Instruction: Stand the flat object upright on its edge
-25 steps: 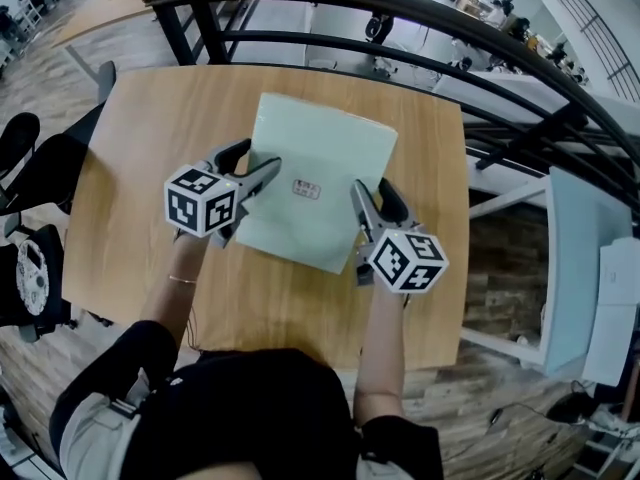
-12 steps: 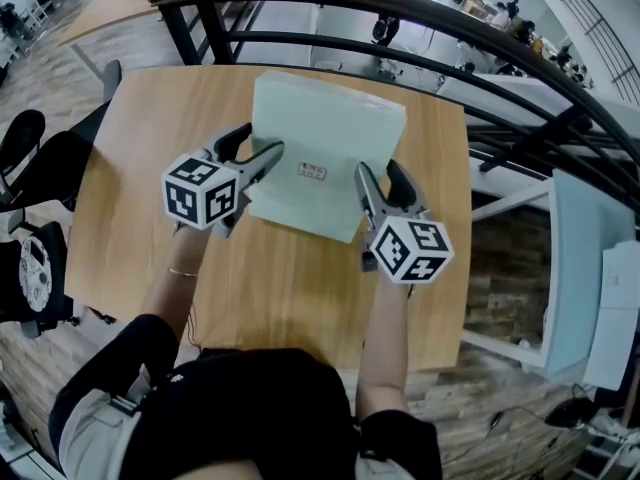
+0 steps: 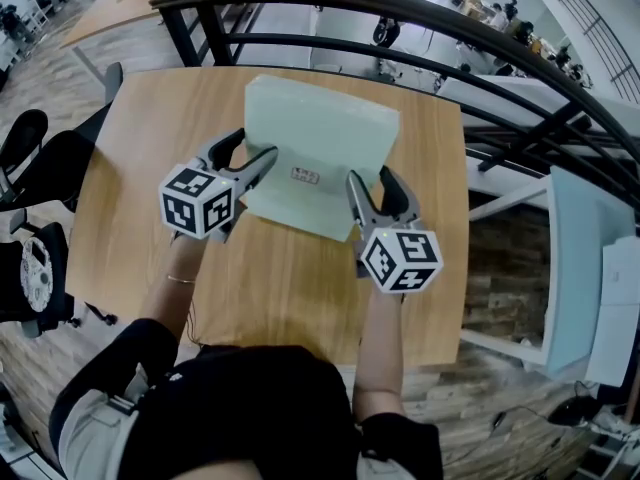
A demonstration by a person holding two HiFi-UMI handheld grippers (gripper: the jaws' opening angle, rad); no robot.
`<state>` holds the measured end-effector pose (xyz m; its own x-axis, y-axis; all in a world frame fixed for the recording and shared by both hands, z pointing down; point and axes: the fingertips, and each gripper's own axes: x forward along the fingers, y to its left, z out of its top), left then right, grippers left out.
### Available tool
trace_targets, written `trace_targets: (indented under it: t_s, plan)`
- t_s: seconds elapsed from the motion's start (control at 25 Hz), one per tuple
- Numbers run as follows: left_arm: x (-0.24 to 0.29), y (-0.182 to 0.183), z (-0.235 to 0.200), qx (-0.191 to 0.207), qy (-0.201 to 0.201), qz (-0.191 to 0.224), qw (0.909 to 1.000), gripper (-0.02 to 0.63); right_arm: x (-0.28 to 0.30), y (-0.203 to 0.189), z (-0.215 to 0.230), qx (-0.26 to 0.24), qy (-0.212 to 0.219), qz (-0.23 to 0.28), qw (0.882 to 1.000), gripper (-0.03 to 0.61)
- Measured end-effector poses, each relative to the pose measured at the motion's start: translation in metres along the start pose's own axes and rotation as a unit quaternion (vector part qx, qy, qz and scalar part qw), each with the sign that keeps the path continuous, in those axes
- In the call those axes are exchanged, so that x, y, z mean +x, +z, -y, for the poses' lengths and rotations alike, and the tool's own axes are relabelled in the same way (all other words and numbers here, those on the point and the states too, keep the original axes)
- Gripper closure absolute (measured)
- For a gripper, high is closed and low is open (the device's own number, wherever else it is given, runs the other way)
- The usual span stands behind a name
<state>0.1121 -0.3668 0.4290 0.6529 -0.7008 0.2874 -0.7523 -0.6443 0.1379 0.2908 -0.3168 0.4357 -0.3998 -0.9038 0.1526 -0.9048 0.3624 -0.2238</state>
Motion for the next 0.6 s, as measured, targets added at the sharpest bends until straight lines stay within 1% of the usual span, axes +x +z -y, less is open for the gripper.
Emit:
trace_targets:
  t_s: [0.4,0.6]
  plan:
    - [-0.021,-0.008,0.015,-0.003,-0.002,0.003,1.0000,0.333,-0.016,-0.004,-0.008,0.000,-0.006,-0.002,1.000,0.343]
    - [-0.032,-0.010,0.021,-0.006,0.004,0.011,0.9999,0.334,-0.024,-0.003,-0.014,0.000,-0.010,0.016,1.000,0.342]
